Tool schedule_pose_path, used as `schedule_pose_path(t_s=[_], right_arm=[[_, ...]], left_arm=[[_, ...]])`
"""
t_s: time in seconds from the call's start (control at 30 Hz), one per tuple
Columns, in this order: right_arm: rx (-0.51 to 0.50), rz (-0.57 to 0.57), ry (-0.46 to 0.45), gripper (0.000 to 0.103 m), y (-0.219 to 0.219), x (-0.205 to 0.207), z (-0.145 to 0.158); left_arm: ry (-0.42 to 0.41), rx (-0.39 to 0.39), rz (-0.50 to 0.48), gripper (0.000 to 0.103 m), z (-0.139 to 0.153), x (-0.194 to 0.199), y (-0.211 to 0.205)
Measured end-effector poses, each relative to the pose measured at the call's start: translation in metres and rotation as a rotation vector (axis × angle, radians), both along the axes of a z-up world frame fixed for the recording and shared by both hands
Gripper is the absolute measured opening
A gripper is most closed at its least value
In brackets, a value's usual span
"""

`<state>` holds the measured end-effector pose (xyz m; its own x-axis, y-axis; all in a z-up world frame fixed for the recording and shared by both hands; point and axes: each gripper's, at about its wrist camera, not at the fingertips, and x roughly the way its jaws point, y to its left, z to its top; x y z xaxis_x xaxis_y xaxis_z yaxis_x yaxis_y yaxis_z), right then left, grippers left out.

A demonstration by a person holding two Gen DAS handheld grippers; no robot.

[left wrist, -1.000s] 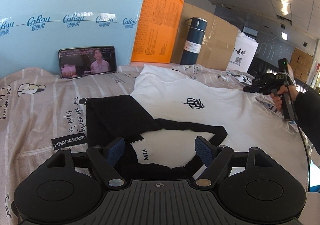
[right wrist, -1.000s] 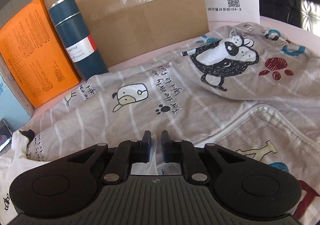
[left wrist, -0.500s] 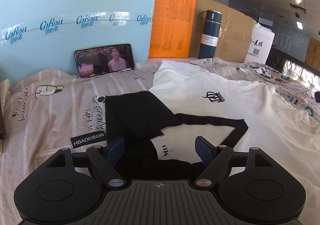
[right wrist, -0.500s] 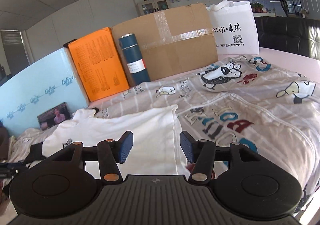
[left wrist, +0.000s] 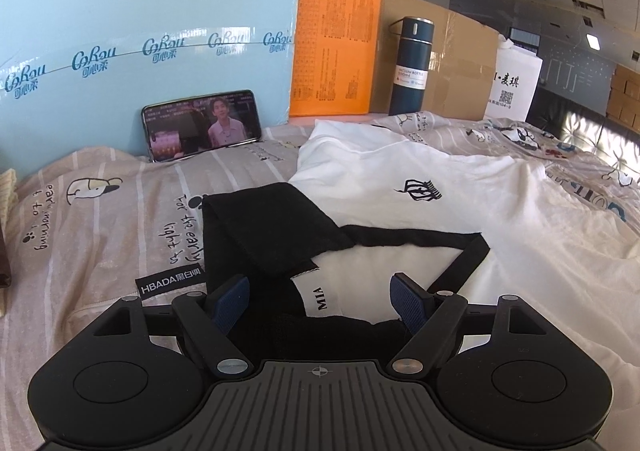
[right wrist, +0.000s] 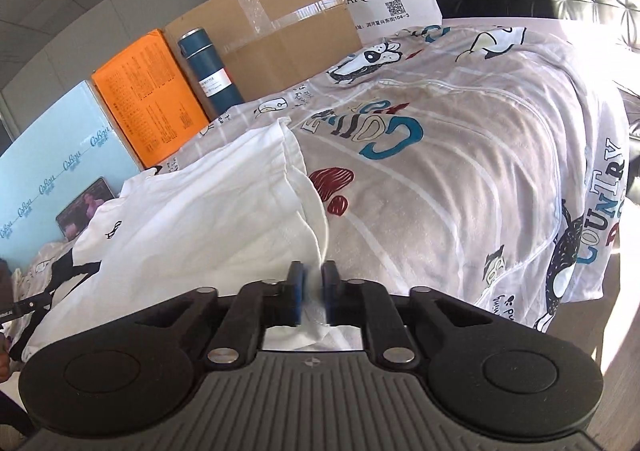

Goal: Fold clothes
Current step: 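Grasp the shirt edge with the right gripper, pull it across, open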

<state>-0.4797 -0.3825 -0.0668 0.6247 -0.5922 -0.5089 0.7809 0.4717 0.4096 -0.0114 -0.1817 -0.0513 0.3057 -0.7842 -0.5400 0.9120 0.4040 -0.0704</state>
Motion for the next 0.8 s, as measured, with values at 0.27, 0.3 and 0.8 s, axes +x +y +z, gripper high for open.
schedule_pose_path(t_s=[0.27, 0.3, 0.8], right_arm=[[0.032, -0.054, -0.007, 0.007, 0.015, -0.014, -0.011], [0.038, -0.052, -0.016, 0.007, 0.015, -0.014, -0.015], [-0.142, -0.047, -0.095, 0.060, 0.037, -0.021, 0.003]], left_arm=[[-0.111, 0.072, 0.067, 0.079, 0.001, -0.004, 0.005], [-0.130, 0.050, 0.069, 0.079, 0.004, -0.006, 0.011], [-0.010, -0.287, -0.792, 0.091, 0.035, -0.097, 0.105]])
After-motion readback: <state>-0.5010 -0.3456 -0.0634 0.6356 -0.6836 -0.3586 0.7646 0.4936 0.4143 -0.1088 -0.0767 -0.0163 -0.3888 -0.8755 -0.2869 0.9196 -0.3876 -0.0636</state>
